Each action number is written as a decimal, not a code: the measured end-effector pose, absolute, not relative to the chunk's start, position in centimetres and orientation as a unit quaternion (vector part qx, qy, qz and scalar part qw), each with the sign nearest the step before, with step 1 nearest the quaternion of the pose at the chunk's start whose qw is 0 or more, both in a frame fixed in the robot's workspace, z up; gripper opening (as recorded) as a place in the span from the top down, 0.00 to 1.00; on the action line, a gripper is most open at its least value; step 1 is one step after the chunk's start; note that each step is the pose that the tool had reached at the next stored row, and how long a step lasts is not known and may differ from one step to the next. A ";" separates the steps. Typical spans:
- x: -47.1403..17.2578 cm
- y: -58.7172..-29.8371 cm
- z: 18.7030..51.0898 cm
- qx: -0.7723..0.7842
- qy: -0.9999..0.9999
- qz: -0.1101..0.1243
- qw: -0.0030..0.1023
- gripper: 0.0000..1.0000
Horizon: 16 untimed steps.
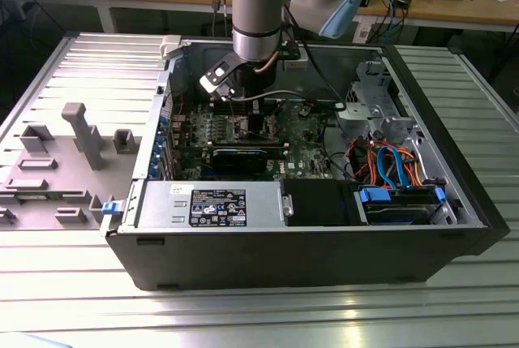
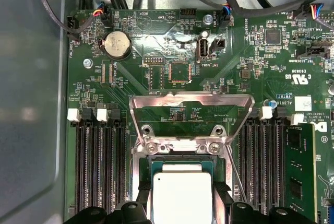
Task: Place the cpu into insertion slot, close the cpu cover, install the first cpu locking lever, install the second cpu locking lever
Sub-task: 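Place the cpu into insertion slot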
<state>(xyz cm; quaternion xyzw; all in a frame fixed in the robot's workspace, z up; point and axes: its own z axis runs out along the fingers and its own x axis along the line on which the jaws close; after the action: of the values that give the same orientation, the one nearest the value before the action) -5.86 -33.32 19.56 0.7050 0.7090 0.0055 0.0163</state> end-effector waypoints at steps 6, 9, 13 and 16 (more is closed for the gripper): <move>-5.8 -33.3 19.5 0.705 0.709 0.006 0.016 0.45; -5.8 -33.3 19.5 0.705 0.709 0.006 0.016 0.44; -5.8 -33.3 19.5 0.705 0.709 0.006 0.016 0.38; -5.8 -33.3 19.7 0.705 0.709 0.006 0.016 0.38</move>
<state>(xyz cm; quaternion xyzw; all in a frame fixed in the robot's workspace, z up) -5.77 -33.30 19.69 0.7051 0.7089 0.0058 0.0164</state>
